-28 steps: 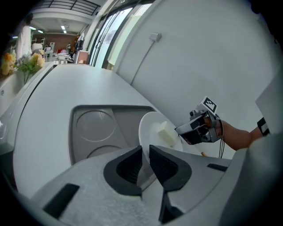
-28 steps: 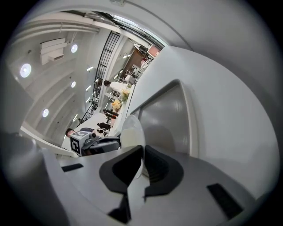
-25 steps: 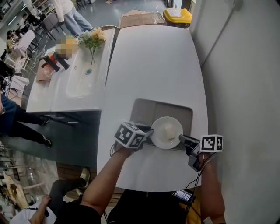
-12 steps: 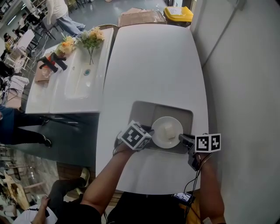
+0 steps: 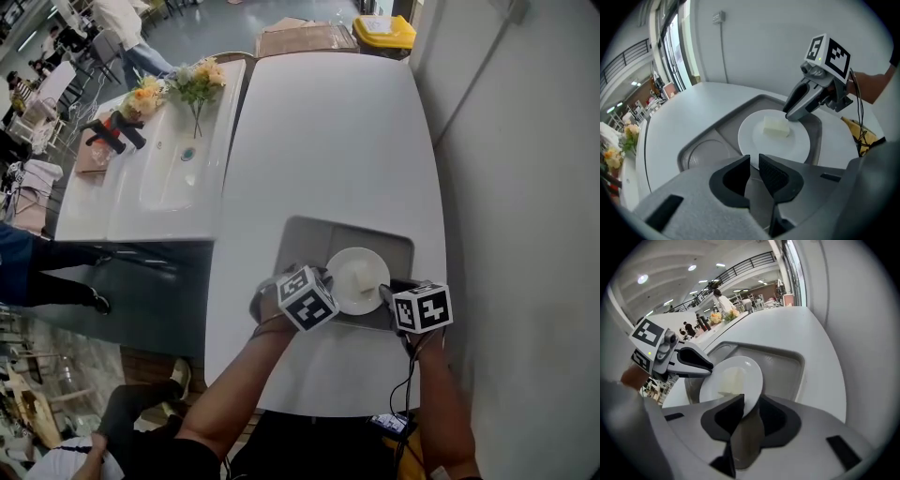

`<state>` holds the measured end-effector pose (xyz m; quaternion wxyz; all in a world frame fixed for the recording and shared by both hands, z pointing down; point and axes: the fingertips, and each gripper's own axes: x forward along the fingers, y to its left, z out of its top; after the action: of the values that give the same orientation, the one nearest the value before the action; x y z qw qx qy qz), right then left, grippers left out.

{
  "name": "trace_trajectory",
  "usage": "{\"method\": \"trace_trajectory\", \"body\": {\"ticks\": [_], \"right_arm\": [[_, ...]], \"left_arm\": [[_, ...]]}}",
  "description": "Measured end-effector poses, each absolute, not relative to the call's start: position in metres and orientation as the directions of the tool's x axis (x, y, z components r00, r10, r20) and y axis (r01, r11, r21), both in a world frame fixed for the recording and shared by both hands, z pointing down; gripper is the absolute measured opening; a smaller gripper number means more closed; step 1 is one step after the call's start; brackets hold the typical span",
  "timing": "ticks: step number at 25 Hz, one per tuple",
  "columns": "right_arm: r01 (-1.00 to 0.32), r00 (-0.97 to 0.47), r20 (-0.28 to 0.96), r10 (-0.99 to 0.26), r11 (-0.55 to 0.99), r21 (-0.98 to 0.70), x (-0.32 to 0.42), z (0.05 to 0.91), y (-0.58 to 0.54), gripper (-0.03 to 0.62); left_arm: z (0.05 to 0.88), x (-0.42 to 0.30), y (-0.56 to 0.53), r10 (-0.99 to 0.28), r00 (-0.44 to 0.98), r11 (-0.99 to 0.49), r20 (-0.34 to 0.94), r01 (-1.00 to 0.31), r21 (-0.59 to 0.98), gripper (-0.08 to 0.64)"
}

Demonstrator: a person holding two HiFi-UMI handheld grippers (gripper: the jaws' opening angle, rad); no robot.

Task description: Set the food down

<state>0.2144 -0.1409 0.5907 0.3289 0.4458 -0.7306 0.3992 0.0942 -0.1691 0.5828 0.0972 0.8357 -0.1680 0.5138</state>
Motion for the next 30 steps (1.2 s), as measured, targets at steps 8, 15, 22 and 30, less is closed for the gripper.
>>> {"method": "trace_trajectory", "body": {"ticks": [8, 15, 22, 30], "right_arm": [[-0.85, -0.523, 0.438, -0.731, 0.415, -0.323, 0.214, 0.502, -0.132, 0.024], [-0.559, -0.799, 0.095, -0.594, 0.673, -0.485, 0.14, 0.437, -0.011, 0.005], [-0.507, -0.828, 0.047, -0.558, 0.711, -0.488, 0.093, 0.441, 0.061, 0.003], [-0.561, -0.803, 0.062, -0.593, 0.715, -0.417, 0.046, 0.416, 0.115, 0.003]], "left_arm": [[0.529, 0.077, -0.149, -0.332, 0.732, -0.892, 0.595, -0.449, 0.055, 0.038], [0.476, 0.039, -0.029, -0.308, 0.928, -0.841, 0.21, -0.368, 0.397, 0.006], [0.48, 0.028, 0.07, -0.24, 0.952, -0.849, 0.191, -0.301, 0.433, 0.006], [0.445, 0.0, 0.111, -0.156, 0.982, -0.902, 0.103, -0.184, 0.39, 0.006]]}}
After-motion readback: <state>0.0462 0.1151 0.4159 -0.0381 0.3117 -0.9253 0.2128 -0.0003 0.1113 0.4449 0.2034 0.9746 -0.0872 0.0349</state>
